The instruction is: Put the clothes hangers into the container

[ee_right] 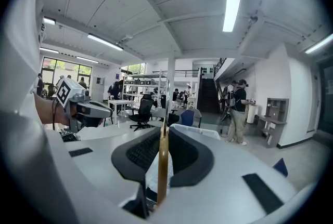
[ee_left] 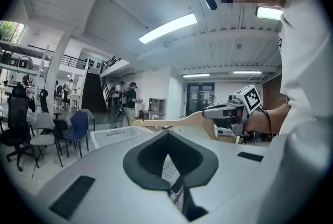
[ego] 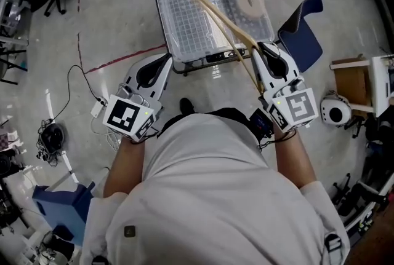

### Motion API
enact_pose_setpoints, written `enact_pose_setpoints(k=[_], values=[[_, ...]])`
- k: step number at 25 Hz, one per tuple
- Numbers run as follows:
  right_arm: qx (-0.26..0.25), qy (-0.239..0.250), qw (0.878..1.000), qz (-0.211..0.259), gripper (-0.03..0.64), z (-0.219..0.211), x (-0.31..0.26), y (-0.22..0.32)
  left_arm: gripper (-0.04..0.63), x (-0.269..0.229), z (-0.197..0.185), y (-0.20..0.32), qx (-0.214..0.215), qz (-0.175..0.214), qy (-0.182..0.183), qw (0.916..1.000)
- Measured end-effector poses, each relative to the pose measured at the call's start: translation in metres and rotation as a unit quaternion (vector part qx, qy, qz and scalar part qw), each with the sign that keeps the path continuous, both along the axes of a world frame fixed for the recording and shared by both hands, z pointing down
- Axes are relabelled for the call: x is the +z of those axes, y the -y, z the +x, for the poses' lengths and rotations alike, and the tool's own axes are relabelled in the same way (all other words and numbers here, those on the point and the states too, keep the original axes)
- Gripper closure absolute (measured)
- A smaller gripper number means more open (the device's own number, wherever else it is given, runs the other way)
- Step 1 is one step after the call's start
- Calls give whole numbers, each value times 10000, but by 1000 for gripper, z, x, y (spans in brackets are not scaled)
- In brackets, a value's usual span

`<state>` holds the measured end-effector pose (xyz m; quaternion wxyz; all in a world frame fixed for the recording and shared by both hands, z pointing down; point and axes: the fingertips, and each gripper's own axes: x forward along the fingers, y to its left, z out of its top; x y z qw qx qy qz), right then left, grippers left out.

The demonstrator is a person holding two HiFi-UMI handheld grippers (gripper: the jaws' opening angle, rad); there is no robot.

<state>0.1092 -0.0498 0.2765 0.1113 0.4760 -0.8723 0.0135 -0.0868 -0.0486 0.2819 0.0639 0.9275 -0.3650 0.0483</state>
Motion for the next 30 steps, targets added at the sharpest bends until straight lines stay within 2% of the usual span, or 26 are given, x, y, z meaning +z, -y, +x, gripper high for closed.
enact_pose_setpoints(k=[4,10,20,30], values=[[38,-9,10000,-24,554,-16,-1,15,580,-4,-14,14,58,44,-62,10000],[-88,-49,9999,-63,554,-21,0,46,578,-2,-13,38,0,-18,-77,10000],[-526,-40,9985,-111,554,-28,3,127,578,-2,-17,92,-391,-51,-36,9992],[-1095,-184,9926,-496,554,-50,35,199,579,21,-21,143,-801,-333,-142,9961]])
